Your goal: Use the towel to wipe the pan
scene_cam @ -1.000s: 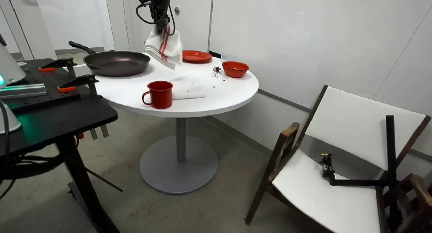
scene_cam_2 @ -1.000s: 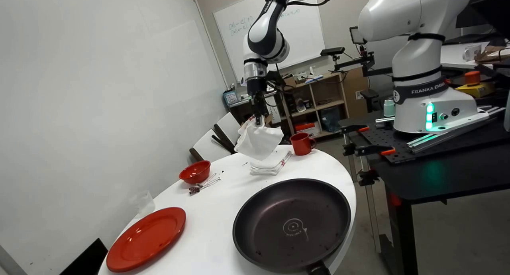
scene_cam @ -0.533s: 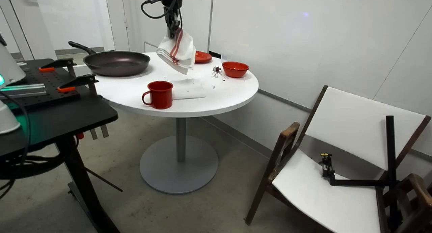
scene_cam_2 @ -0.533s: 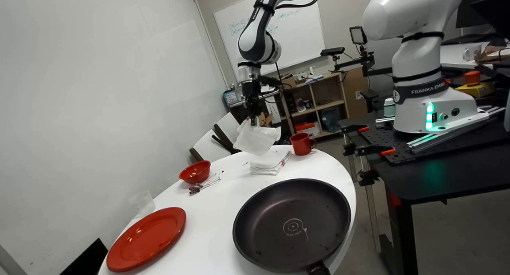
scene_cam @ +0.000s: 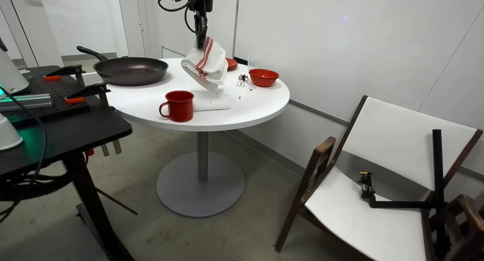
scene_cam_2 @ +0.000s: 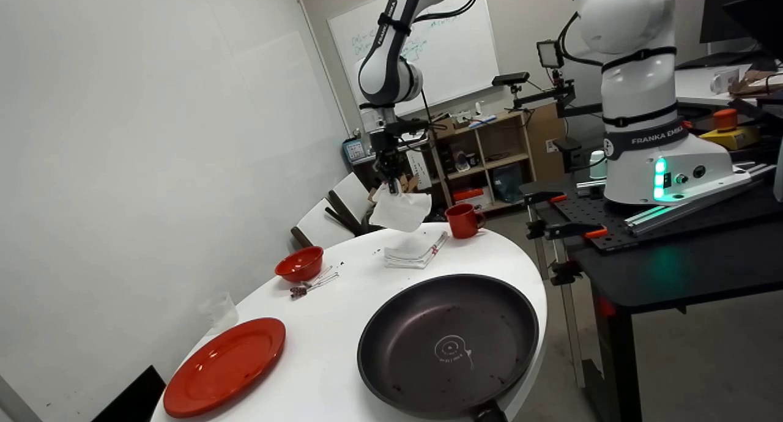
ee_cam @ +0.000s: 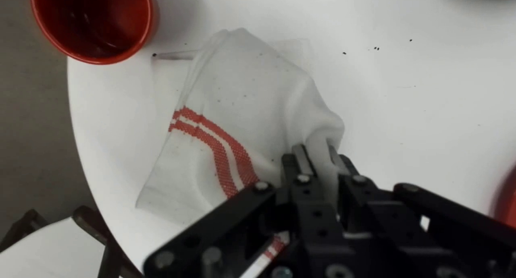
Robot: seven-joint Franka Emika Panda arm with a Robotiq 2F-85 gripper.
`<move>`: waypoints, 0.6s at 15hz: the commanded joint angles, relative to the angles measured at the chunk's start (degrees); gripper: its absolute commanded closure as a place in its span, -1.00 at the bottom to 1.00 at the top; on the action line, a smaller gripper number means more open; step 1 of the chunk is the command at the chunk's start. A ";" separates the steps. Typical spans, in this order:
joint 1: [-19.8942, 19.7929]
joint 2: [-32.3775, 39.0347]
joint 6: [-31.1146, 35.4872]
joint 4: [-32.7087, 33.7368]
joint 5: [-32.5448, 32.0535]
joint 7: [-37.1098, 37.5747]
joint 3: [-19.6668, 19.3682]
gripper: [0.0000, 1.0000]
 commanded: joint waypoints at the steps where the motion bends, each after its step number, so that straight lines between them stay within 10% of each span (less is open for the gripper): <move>1: 14.61 1.71 -3.32 3.92 -2.99 7.36 -14.25 0.92; 9: 30.01 7.50 -7.36 10.68 -9.46 20.36 -28.68 0.92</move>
